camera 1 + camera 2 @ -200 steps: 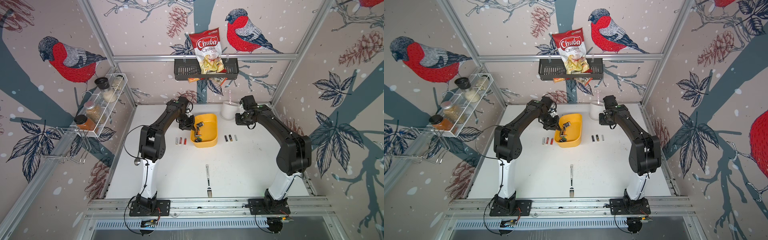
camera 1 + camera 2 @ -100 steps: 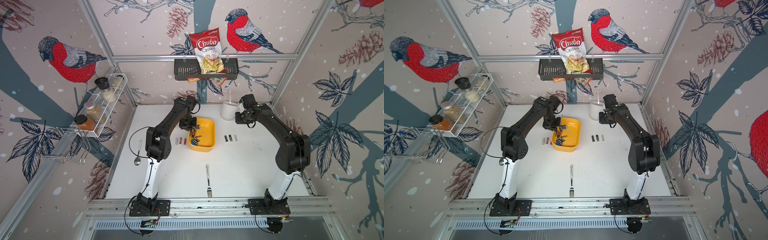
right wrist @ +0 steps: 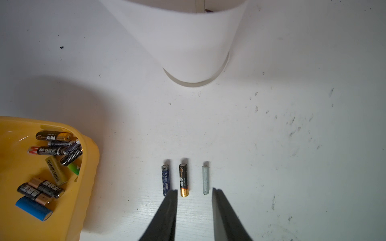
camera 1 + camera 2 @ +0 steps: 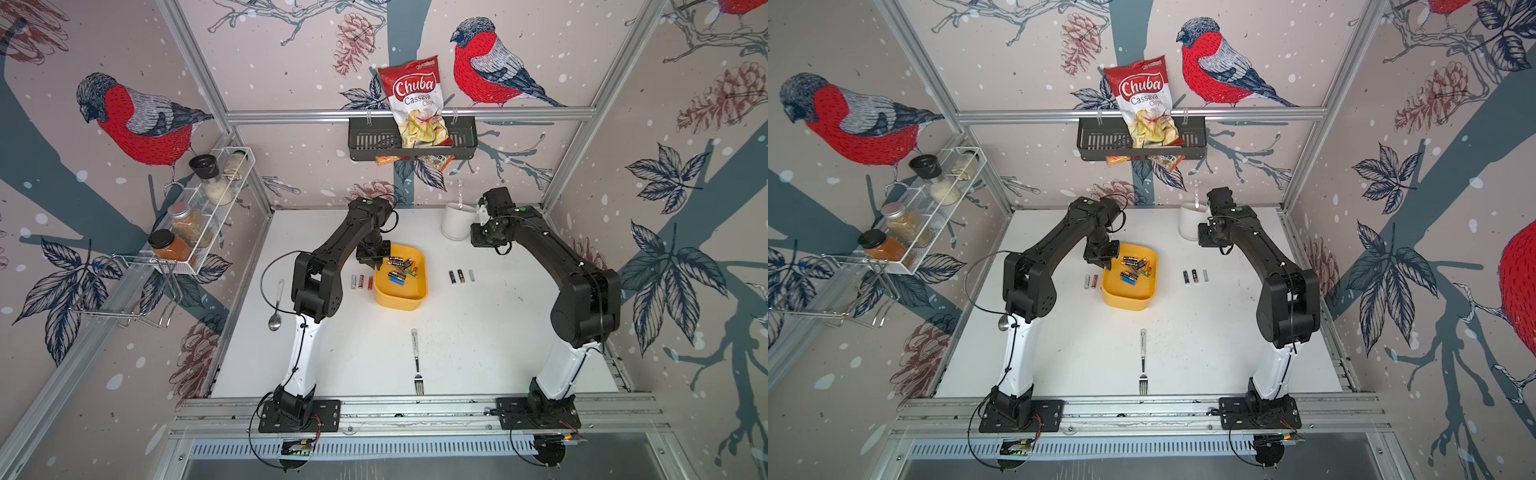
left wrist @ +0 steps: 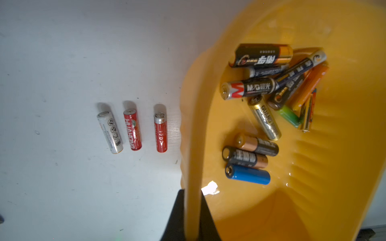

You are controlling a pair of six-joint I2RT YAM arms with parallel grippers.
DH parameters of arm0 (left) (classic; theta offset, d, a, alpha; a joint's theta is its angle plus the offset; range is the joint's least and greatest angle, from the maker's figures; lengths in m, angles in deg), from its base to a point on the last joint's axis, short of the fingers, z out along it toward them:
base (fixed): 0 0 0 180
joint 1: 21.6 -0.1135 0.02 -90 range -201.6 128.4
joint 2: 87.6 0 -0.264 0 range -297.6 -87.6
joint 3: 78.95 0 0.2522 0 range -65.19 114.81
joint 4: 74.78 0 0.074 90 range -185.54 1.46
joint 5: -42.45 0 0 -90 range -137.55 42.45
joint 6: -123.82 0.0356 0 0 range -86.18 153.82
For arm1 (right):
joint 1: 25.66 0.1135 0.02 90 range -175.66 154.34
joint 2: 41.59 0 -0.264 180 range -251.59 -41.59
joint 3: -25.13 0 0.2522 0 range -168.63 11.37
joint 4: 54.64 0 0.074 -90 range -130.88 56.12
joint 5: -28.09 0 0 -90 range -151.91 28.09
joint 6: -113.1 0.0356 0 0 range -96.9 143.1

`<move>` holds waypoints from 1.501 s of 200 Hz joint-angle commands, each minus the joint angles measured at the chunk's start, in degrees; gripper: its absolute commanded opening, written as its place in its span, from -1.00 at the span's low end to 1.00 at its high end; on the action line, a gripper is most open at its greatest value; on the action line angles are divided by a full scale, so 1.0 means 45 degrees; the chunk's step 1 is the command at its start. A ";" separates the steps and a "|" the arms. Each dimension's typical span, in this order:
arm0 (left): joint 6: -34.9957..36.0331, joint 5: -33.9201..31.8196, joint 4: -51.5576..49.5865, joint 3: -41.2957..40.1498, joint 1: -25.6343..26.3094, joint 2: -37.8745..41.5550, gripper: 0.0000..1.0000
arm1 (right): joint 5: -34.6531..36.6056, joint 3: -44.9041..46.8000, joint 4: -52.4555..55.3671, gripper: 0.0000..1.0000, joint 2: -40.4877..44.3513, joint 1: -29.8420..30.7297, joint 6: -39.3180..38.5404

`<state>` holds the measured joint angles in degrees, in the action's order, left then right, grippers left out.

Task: Take the batteries out of the storage box
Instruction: Adjust the storage box at the center of the board.

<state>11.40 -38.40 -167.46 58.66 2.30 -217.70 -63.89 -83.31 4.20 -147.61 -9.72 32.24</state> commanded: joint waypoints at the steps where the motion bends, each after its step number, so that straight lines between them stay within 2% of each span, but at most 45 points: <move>1: 0.0365 0.2863 0.0766 -0.0124 -0.0149 0.0278 -1.00 | -0.0030 0.0029 0.0036 -0.31 -0.0005 -0.0007 0.0053; 17: 0.0281 0.5180 0.1928 -0.0530 -0.0342 0.0526 -1.00 | 0.0045 0.0061 0.0050 -0.31 0.0043 -0.0008 0.0057; 41: -0.0198 0.7904 0.3796 -0.1482 -0.0591 0.1055 -1.00 | 0.0049 0.0124 0.0004 -0.31 0.0102 -0.0025 0.0072; 80: -0.1279 1.0010 0.6706 -0.4026 -0.0818 0.1995 -1.00 | 0.0005 0.0308 -0.0098 -0.31 0.0123 -0.0028 0.0116; 105: -0.1984 1.0561 0.8234 -0.5672 -0.0858 0.2503 -1.00 | 0.0020 0.0297 -0.0108 -0.31 0.0077 -0.0029 0.0091; 128: -0.1857 1.0001 0.8047 -0.5862 -0.0897 0.2545 -1.00 | -0.0024 0.0219 -0.0100 -0.31 0.0030 -0.0037 0.0079; 148: -0.1792 0.8622 0.7534 -0.5431 -0.0916 0.2496 -1.00 | -0.0028 0.0054 -0.0015 -0.31 -0.0089 -0.0030 0.0076; 165: -0.1518 0.5827 0.6113 -0.4277 -0.0841 0.2198 -1.00 | -0.0029 0.0001 -0.0003 -0.31 -0.0133 -0.0028 0.0057; 187: -0.1413 0.3201 0.5099 -0.3002 -0.0520 0.1685 -1.00 | -0.0020 -0.0077 0.0034 -0.31 -0.0196 -0.0028 0.0056; 214: -0.1544 0.1987 0.5071 -0.2402 -0.0198 0.1324 -1.00 | 0.0046 -0.0226 0.0197 -0.31 -0.0251 -0.0027 -0.0016; 265: -0.1105 0.1478 0.4789 -0.1667 0.0136 0.0423 -1.00 | 0.0127 -0.0298 0.0378 -0.31 -0.0329 -0.0028 -0.0084; 300: -0.0988 0.1004 0.5154 -0.2119 0.0197 0.0403 -1.00 | 0.0088 -0.0281 0.0402 -0.31 -0.0383 0.0029 -0.0082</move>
<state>5.57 -32.57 -145.60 49.98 3.07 -216.08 -63.87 -84.22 4.81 -149.01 -9.80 32.22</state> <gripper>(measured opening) 0.103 0.346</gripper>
